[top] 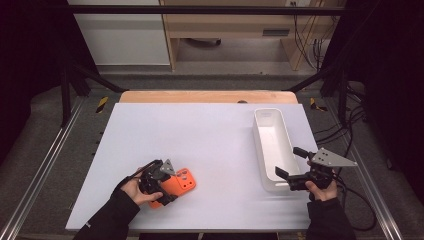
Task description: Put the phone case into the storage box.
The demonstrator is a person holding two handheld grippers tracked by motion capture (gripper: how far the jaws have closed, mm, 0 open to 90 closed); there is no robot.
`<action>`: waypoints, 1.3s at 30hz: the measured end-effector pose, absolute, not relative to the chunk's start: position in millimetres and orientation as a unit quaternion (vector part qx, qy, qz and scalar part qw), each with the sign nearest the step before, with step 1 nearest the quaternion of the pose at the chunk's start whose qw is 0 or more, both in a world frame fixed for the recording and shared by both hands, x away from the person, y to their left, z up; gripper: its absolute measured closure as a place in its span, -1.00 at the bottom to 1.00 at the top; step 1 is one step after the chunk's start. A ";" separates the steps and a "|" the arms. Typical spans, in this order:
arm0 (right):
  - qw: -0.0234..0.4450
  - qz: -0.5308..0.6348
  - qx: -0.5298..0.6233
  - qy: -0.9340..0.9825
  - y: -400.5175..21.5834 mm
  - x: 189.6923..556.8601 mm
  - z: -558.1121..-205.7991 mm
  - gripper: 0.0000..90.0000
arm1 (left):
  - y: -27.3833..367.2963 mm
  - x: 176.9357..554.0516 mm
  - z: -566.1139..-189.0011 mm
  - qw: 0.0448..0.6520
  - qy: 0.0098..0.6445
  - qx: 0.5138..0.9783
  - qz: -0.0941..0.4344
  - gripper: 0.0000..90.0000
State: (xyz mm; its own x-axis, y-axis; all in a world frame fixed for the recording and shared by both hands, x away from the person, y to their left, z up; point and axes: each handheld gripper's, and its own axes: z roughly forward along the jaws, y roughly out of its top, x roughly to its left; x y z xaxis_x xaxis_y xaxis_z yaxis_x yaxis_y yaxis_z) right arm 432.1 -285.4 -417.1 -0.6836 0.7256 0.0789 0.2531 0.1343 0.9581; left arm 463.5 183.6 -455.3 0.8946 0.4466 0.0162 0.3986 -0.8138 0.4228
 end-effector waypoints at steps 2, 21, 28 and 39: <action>0.209 0.564 0.338 0.723 -285.4 432.1 -417.2 -0.99 | 184.2 463.6 -454.6 0.210 0.224 0.950 0.056 -0.67; 0.209 0.564 0.337 0.724 -285.9 431.8 -416.8 -0.99 | 190.5 458.7 -434.7 0.262 0.226 0.935 0.075 -0.67; 0.211 0.564 0.335 0.725 -285.9 431.8 -416.5 -0.99 | 191.1 456.7 -430.2 0.278 0.224 0.930 0.087 -0.67; 0.211 0.565 0.334 0.724 -285.9 431.5 -416.0 -0.99 | 187.5 450.7 -421.7 0.294 0.208 0.928 0.101 -0.67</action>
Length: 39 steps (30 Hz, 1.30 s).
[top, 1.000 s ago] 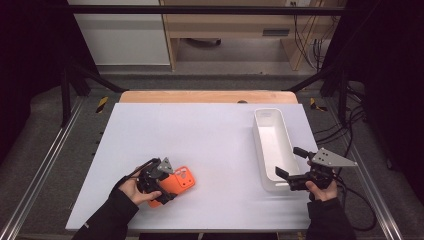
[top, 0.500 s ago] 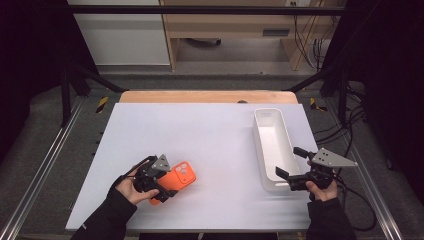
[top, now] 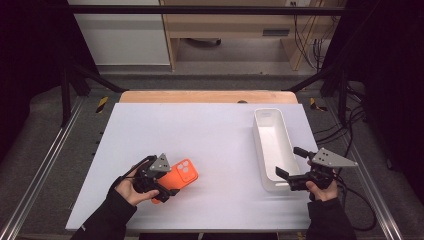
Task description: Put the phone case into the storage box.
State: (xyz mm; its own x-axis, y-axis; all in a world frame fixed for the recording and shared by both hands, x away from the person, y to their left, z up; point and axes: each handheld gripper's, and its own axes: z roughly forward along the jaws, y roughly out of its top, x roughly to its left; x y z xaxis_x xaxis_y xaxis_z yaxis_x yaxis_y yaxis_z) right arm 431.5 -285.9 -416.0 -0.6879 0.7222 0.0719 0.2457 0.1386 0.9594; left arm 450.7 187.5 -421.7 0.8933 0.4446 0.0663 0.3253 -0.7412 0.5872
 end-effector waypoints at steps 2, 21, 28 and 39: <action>0.212 0.564 0.334 0.725 -285.9 431.5 -415.9 -0.99 | 187.1 449.7 -420.2 0.299 0.206 0.926 0.106 -0.67; 0.221 0.563 0.326 0.727 -284.7 429.7 -413.4 -0.99 | 176.7 438.4 -406.9 0.322 0.181 0.920 0.126 -0.67; 0.224 0.560 0.318 0.731 -282.6 428.8 -411.2 -0.99 | 170.4 437.7 -402.6 0.323 0.168 0.923 0.126 -0.67; 0.231 0.560 0.302 0.737 -278.4 427.0 -406.6 -0.99 | 154.8 440.9 -391.7 0.333 0.146 0.922 0.131 -0.67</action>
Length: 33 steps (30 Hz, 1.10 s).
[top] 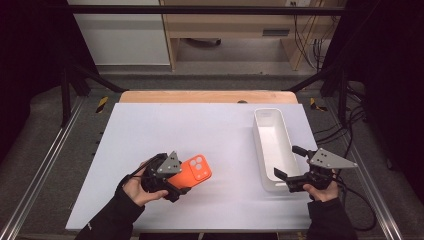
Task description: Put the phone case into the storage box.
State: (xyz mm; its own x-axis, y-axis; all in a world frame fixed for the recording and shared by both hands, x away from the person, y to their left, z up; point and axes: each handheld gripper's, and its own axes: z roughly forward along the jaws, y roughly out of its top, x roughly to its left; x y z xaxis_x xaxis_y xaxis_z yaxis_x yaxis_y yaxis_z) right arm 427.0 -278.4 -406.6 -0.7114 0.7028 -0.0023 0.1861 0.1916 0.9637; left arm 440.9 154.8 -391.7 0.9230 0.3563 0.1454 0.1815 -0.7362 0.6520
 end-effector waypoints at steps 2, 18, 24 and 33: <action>0.231 0.559 0.299 0.738 -277.5 426.7 -405.6 -0.99 | 152.8 441.7 -390.9 0.330 0.143 0.923 0.134 -0.67; 0.226 0.553 0.271 0.755 -258.7 426.9 -401.5 -0.99 | 146.4 448.0 -391.9 0.331 0.132 0.925 0.134 -0.67; 0.224 0.552 0.263 0.759 -254.1 425.9 -399.1 -0.99 | 139.6 450.3 -392.7 0.328 0.123 0.927 0.131 -0.67; 0.225 0.543 0.251 0.769 -245.2 425.0 -396.5 -0.99 | 129.8 453.1 -392.5 0.329 0.114 0.929 0.126 -0.67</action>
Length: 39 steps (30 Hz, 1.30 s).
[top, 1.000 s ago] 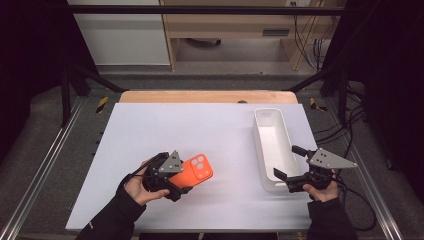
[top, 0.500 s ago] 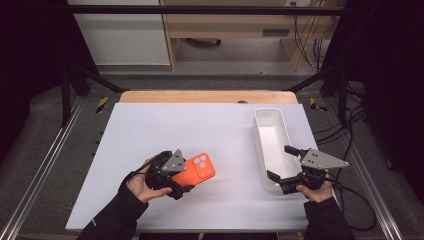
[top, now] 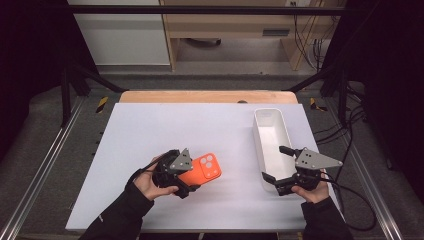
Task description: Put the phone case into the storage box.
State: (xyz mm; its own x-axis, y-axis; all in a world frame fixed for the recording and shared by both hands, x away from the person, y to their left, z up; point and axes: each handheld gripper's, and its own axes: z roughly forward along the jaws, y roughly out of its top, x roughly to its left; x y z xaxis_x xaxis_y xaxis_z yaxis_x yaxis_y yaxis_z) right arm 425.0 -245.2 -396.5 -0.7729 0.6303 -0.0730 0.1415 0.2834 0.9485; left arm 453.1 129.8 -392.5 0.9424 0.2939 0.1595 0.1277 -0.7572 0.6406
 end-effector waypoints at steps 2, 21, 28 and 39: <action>0.222 0.544 0.247 0.771 -243.2 424.9 -396.0 -0.99 | 128.4 453.3 -392.0 0.329 0.110 0.929 0.127 -0.67; 0.212 0.530 0.212 0.793 -220.8 421.7 -392.3 -0.99 | 123.1 452.3 -390.1 0.333 0.087 0.931 0.120 -0.67; 0.208 0.523 0.194 0.803 -213.1 418.8 -392.0 -0.99 | 119.7 451.9 -389.3 0.331 0.076 0.933 0.119 -0.67; 0.205 0.506 0.171 0.820 -201.3 413.0 -390.9 -0.99 | 116.2 450.4 -388.2 0.332 0.063 0.934 0.117 -0.67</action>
State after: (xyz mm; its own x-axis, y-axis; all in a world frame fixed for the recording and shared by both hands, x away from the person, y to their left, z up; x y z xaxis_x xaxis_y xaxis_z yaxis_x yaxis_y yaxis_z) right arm 413.0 -201.3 -390.9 -0.8577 0.4876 -0.1629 0.0729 0.4290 0.9004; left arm 450.4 116.2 -388.2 0.9647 0.1948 0.1773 0.0394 -0.7721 0.6342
